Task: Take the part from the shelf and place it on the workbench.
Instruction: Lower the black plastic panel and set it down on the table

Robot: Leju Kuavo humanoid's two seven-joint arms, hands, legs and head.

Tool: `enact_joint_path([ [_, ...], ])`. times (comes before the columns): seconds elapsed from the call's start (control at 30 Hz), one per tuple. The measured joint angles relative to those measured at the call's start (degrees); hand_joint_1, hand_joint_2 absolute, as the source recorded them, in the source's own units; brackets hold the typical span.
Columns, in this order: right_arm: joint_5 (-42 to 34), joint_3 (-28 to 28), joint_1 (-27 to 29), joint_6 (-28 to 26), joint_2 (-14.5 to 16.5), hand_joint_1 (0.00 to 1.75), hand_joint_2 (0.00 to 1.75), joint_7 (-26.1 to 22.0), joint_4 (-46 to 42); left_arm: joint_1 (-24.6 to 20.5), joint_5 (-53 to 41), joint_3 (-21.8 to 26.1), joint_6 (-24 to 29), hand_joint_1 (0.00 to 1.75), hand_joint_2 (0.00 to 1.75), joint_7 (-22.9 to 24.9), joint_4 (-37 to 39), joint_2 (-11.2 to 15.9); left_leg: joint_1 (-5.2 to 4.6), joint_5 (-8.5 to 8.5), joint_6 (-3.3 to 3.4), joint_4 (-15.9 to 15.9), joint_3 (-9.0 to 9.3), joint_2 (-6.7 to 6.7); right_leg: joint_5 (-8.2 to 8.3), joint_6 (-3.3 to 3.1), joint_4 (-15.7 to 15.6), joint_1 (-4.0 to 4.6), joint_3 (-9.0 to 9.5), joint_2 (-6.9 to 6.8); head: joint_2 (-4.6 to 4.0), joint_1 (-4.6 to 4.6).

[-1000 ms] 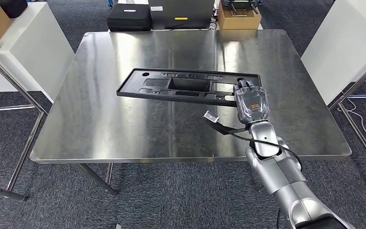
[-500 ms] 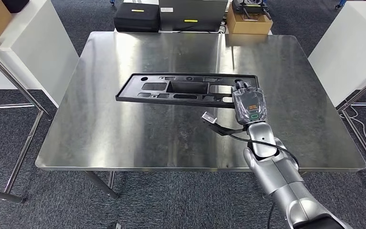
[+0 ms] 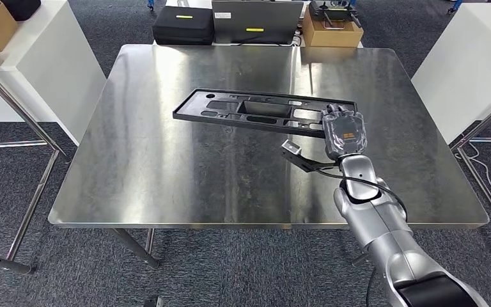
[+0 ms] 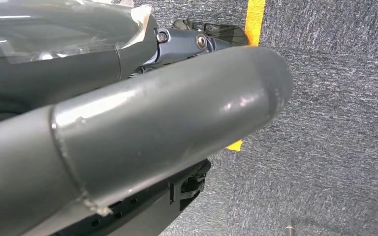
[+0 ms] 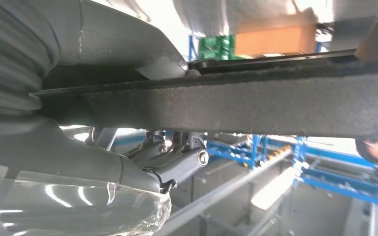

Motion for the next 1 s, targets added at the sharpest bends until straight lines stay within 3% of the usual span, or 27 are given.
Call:
enact_joint_path([
  [1.0,-4.4,-7.4,-3.5,2.8,-0.2,1.75,1.75,-0.3,16.9,0.3,0.5,2.4,-0.5,0.00,0.00,-0.2,0.0,0.0,0.07,0.00,0.00,0.0,0.03,0.06,-0.01,-0.01,0.0,0.14,0.02,0.02,0.00,-0.01],
])
